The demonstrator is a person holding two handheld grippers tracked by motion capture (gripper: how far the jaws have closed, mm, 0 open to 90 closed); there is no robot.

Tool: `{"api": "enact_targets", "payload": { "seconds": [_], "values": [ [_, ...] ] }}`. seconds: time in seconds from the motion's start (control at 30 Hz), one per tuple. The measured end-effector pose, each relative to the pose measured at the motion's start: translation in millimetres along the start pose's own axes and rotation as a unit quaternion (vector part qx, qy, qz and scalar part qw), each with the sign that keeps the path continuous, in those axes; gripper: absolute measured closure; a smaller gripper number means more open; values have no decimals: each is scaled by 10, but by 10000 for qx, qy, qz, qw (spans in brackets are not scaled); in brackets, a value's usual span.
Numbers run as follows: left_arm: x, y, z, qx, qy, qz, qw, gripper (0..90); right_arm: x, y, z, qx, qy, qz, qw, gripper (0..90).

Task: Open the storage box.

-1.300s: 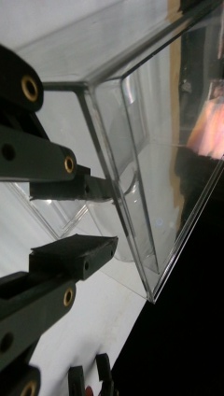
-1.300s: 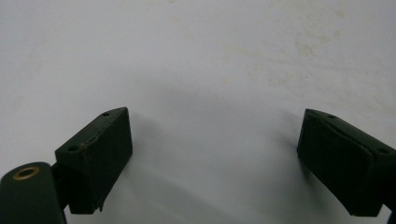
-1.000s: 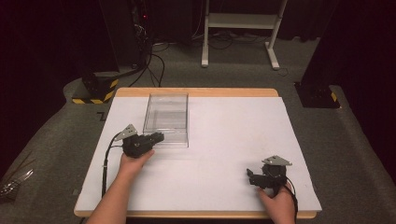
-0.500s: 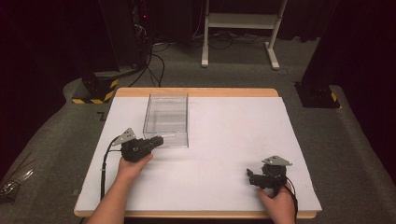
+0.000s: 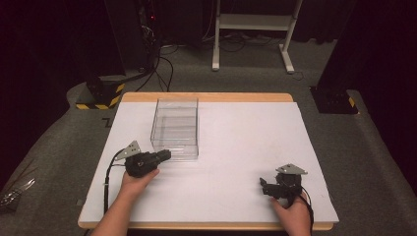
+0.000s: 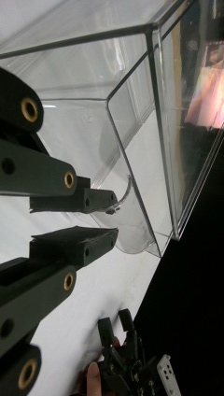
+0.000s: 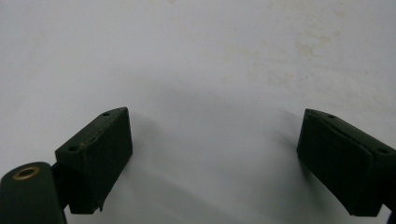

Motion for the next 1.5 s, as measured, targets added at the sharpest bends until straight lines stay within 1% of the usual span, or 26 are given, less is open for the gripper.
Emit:
{"api": "enact_targets", "payload": {
  "seconds": [0.17,0.33,0.47,0.5,0.63,0.7,1.0,1.1,1.23,1.33,1.5],
  "values": [
    [-41,-40,30,32,20,60,10000,805,0,0,0,-1,0,1,10000,103],
    [-88,-84,47,120,108,101,9998,808,0,0,0,-2,-1,1,10000,103],
    [-125,-116,72,140,133,131,9997,810,0,0,0,-2,-1,-1,10000,103],
    [-135,-134,89,152,167,129,9997,811,0,0,0,-2,-1,0,10000,103],
    [-146,-173,122,134,134,166,9997,811,0,0,0,-2,0,0,10000,103],
    [-172,-196,142,150,176,181,9996,813,0,0,0,-2,-1,0,10000,103],
    [-264,-233,178,205,187,250,9993,820,-1,0,0,-3,-2,-1,10000,104],
    [-284,-258,203,205,224,286,9991,822,-1,0,0,-3,-2,-1,10000,104],
    [-343,-296,231,256,242,334,9988,824,0,0,0,-4,-3,0,10000,104],
    [-389,-324,259,293,296,380,9984,827,0,0,1,-3,-4,1,10000,104],
    [-474,-380,331,418,358,436,9975,830,0,0,1,-3,-4,3,10000,104]
  ]
}}
Point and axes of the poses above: each handheld gripper's, and its own axes: y roughly forward along the jaws, z roughly out of its underside, x roughly to its left, the point moved 1 cm from there along y, roughly forward along the jaws, and after that the axes turned 12 degrees about x, right-handed, at the moved point
